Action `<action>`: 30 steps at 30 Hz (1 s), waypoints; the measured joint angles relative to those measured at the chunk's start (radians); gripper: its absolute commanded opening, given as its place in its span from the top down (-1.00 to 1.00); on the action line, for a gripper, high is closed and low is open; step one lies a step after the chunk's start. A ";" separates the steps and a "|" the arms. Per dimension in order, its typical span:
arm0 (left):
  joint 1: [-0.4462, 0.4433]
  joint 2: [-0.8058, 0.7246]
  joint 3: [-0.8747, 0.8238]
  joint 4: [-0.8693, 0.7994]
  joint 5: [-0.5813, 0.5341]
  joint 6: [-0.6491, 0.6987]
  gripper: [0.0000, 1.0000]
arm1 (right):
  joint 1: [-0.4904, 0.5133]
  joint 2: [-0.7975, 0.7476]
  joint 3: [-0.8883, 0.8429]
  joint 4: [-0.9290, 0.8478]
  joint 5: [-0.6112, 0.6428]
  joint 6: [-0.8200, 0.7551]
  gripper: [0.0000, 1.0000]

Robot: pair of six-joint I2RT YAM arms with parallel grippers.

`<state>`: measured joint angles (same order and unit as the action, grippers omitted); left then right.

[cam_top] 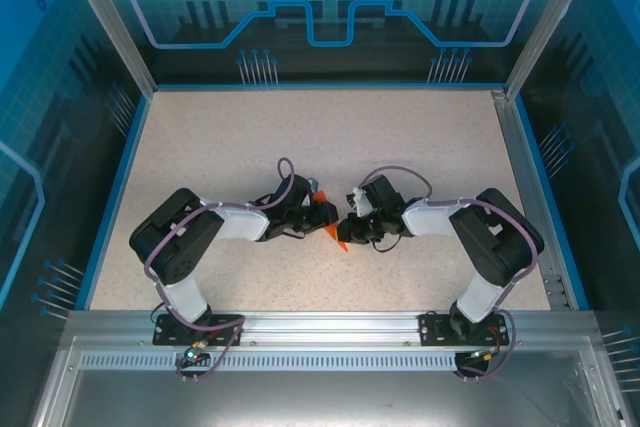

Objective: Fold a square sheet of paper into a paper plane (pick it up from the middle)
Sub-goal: Fold the wing for the fifth time at the center of the table.

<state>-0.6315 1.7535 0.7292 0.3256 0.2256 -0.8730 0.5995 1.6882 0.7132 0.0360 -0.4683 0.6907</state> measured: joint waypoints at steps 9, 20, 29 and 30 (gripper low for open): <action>0.000 0.002 0.003 -0.005 0.000 0.000 0.16 | 0.031 -0.073 0.000 -0.023 0.008 -0.016 0.78; 0.000 -0.002 0.003 -0.007 0.000 0.001 0.11 | 0.035 0.038 0.012 0.001 0.004 -0.010 0.83; 0.000 -0.019 0.008 -0.015 0.026 0.053 0.00 | 0.015 0.034 -0.048 0.116 -0.039 0.006 0.89; 0.000 -0.019 0.011 -0.014 0.035 0.062 0.00 | 0.015 0.035 -0.048 0.119 -0.040 0.010 0.90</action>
<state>-0.6312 1.7344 0.7399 0.3115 0.2604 -0.8112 0.6144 1.7229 0.6647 0.1547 -0.5083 0.7006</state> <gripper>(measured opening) 0.502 0.061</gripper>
